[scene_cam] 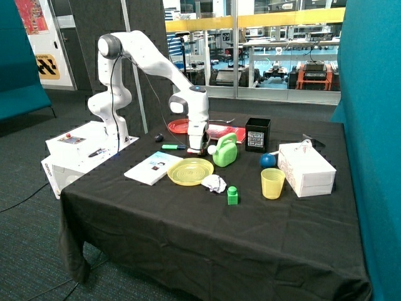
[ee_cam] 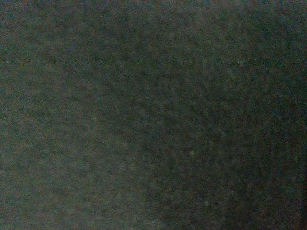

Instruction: Put a highlighter on each book

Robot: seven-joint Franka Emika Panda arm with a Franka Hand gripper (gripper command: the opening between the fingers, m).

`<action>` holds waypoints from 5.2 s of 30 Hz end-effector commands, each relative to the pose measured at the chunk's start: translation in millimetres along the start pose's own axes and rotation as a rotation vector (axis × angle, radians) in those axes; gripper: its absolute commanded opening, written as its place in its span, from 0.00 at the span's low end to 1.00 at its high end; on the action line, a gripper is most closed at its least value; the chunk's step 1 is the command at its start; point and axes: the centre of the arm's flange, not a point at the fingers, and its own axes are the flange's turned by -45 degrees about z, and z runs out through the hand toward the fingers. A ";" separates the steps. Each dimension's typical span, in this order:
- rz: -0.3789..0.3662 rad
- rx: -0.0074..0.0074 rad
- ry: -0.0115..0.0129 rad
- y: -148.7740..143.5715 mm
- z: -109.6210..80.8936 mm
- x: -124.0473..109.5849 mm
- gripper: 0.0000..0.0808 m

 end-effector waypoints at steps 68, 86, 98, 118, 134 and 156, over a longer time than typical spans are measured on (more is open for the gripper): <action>0.373 0.0033 -0.0111 75.8 -62.4 -120.5 0.00; 0.472 0.0027 -0.0113 121.6 -46.4 -150.0 0.00; 0.434 0.0029 -0.0113 123.6 -33.3 -146.9 0.28; 0.411 0.0030 -0.0112 116.9 -33.2 -137.2 0.83; 0.425 0.0030 -0.0112 124.0 -38.5 -138.1 0.97; 0.258 0.0039 -0.0109 71.1 -64.3 -111.6 0.73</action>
